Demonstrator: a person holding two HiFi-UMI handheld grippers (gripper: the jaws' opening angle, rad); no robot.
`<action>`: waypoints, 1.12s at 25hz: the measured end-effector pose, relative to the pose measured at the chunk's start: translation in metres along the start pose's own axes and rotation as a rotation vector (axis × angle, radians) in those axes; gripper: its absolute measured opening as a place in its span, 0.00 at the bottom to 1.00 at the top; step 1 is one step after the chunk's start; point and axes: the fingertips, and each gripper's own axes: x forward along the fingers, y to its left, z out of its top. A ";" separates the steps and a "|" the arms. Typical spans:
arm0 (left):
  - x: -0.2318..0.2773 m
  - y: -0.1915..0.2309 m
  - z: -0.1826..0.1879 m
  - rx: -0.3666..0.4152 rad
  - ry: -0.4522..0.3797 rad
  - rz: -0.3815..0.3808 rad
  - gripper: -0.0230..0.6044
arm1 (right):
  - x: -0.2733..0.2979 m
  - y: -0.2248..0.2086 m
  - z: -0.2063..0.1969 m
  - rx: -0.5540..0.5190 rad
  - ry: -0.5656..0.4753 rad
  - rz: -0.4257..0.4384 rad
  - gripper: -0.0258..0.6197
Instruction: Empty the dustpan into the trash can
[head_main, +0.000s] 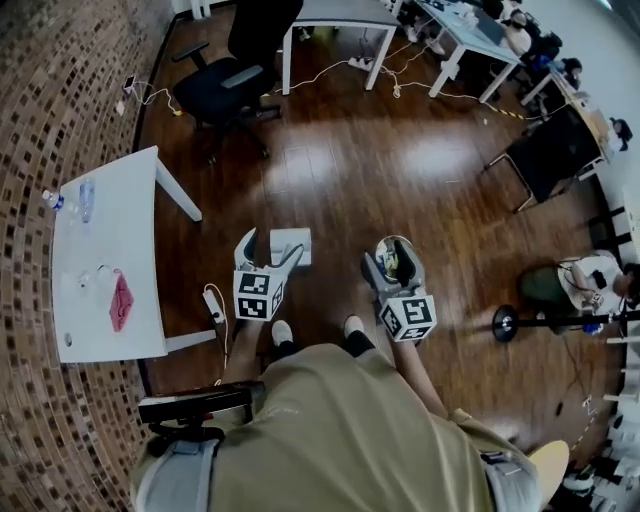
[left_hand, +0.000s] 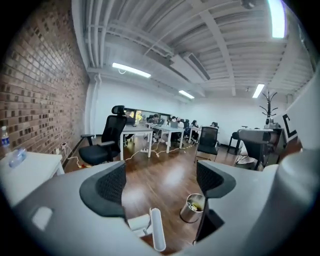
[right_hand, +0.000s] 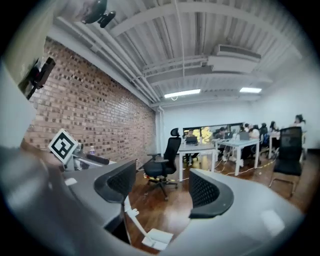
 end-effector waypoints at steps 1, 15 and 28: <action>-0.005 -0.008 0.010 0.018 -0.032 -0.015 0.73 | -0.013 -0.002 0.007 -0.021 -0.021 -0.059 0.53; -0.078 -0.165 0.068 0.157 -0.277 0.002 0.67 | -0.198 -0.045 0.031 -0.034 -0.189 -0.276 0.69; -0.194 -0.355 -0.015 0.105 -0.175 0.089 0.64 | -0.390 -0.072 -0.016 0.053 -0.118 -0.155 0.69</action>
